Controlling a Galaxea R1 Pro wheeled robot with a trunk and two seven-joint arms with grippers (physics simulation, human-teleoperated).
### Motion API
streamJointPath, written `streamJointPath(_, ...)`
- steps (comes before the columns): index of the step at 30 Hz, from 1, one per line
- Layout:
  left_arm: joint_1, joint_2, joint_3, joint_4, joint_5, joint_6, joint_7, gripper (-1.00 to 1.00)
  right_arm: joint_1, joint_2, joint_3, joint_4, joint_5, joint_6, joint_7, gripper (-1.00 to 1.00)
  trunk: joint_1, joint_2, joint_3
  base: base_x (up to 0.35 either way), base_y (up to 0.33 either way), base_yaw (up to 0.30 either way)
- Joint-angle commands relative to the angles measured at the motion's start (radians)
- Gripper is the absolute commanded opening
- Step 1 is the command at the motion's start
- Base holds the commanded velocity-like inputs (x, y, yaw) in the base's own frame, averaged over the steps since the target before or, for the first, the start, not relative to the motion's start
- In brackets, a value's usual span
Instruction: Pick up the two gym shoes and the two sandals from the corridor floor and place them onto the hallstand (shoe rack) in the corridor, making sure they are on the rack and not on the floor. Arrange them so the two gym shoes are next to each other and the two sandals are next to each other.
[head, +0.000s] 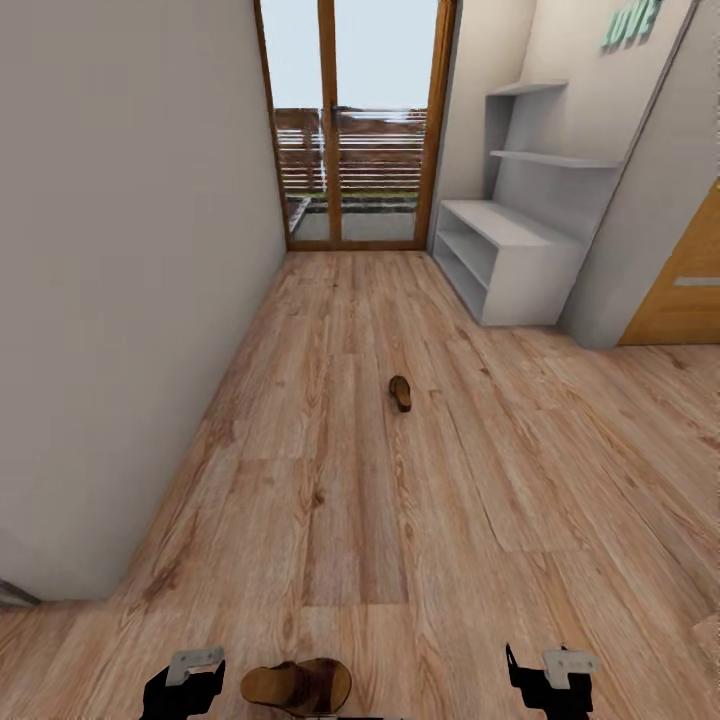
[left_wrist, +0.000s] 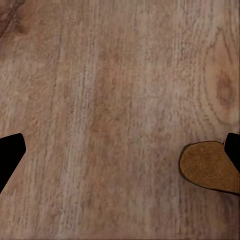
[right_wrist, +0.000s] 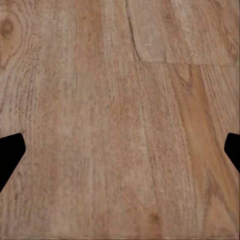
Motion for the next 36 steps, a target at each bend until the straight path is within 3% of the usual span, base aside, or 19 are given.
streamJointPath(1,0.000,0.000,-0.002,0.001,0.008,-0.003,0.001,1.00,0.000,0.000,0.000,0.000,0.000,-0.003,-0.003,1.00,-0.001,0.000,-0.001,-0.183,0.172,-0.062)
streamJointPath(24,0.000,0.001,-0.002,0.001,0.008,-0.003,0.001,1.00,0.000,0.000,0.000,0.000,0.000,-0.003,-0.003,1.00,-0.001,0.000,0.000,-0.027,0.073,-0.011)
streamJointPath(36,0.000,0.002,-0.002,0.001,0.008,-0.003,0.001,1.00,0.000,0.000,0.001,0.000,0.000,-0.003,-0.002,1.00,-0.001,0.000,0.000,0.000,0.014,-0.131)
